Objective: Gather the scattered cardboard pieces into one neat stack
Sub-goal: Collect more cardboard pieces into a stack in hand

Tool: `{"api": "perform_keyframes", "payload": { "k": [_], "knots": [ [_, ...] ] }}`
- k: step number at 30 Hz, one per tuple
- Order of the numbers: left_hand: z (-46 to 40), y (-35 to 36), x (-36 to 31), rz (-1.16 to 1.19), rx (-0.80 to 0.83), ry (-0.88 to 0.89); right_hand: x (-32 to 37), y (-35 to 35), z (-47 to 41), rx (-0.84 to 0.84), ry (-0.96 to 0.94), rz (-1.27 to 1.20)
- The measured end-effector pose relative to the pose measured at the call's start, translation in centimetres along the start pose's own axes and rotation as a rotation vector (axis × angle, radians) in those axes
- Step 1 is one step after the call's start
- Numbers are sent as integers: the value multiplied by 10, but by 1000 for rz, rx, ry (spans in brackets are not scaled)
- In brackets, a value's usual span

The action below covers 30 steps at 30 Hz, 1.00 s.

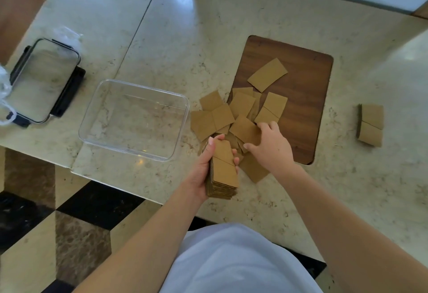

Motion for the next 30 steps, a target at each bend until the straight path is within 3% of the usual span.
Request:
{"api": "perform_keyframes", "payload": {
  "k": [4,7,10,13,16,23,27,30],
  "knots": [
    [-1,-2,-2,-1,10,12,3,-5,-5,-41,-52,97],
    [-2,-3,-3,-1,-4,17,6,-15,3,-77,-44,11],
    [-2,-2,-4,-6,-38,13,4,-26,12,-5,48,-336],
    [-2,2,-4,-15,-42,13,3,-29,27,243,198,-773],
    [-2,5,-3,-129,-57,37,5,-22,45,368,188,-1076],
    [1,13,1,-221,-76,18,24,-6,68,373,285,-1000],
    [2,11,3,-185,-106,21,25,-7,68,416,225,-1000],
    [6,10,5,-192,-106,13,21,-12,67,323,207,-1008]
  ]
}}
Point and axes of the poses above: each hand's wrist, its own z-axis away from the middle knuckle, its own y-axis out of the palm, x = y × z, the point moved 1 cm from there along -z, towards the middle knuckle, and after that the axes turned 4 degrees about -y, right-handed, at the moved point
